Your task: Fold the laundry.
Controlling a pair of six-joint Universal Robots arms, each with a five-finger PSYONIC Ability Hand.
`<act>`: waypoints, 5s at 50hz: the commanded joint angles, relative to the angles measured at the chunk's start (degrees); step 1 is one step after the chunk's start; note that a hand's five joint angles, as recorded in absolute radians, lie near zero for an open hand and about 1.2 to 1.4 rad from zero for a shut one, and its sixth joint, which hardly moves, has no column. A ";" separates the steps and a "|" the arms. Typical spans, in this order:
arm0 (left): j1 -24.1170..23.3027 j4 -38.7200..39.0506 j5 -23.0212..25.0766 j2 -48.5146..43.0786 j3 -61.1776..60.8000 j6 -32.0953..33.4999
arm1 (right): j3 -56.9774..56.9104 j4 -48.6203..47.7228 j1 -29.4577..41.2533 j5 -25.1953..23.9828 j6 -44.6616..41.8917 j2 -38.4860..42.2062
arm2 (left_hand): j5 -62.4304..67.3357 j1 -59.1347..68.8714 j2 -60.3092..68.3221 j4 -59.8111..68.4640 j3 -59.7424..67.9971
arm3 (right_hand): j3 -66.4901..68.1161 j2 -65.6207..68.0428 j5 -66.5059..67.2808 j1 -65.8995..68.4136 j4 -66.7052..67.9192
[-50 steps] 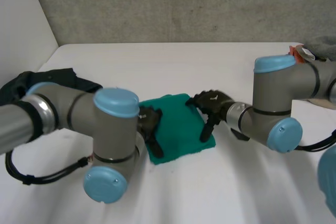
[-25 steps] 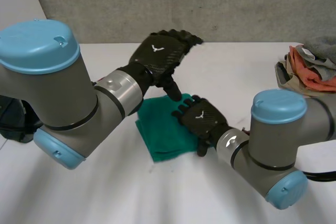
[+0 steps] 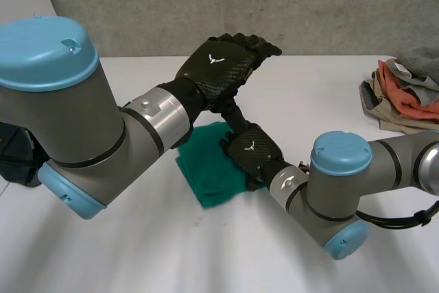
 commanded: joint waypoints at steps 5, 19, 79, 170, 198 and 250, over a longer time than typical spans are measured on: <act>0.35 -0.01 0.01 0.03 0.18 0.00 | -3.35 -2.65 0.05 -0.14 0.02 1.59 | -2.45 -0.74 -1.55 -1.49 -2.00 | 56.78 57.84 57.63 56.73 56.68; 4.22 0.17 -0.52 3.54 4.05 -0.27 | -15.56 -9.86 -7.58 1.27 7.22 -6.49 | -2.45 -0.74 -1.55 -1.49 -2.00 | 56.82 57.89 57.67 56.78 56.72; -2.37 0.08 -0.43 6.61 1.76 -0.18 | -16.63 -6.00 -59.45 -16.32 24.19 -5.08 | -2.62 -0.91 -1.72 -1.65 -2.17 | -13.18 -12.11 -12.33 -13.22 -13.28; 1.86 8.96 -13.78 -11.38 -0.45 6.59 | 20.82 -4.85 -24.56 -3.05 -5.52 -25.30 | 67.34 69.04 68.24 68.30 67.78 | -13.18 -12.11 -12.33 -13.22 -13.28; 18.95 9.13 -9.95 7.76 -17.30 11.31 | 13.26 23.35 -10.15 4.08 9.07 -32.60 | 2.26 3.97 3.16 3.22 2.71 | -13.18 -12.11 -12.33 -13.22 -13.28; 18.37 -4.58 -5.09 23.24 -20.30 -1.06 | -8.45 24.06 -9.35 9.53 0.98 -28.04 | 67.34 69.04 68.24 68.30 67.78 | 56.82 57.89 57.67 56.78 56.72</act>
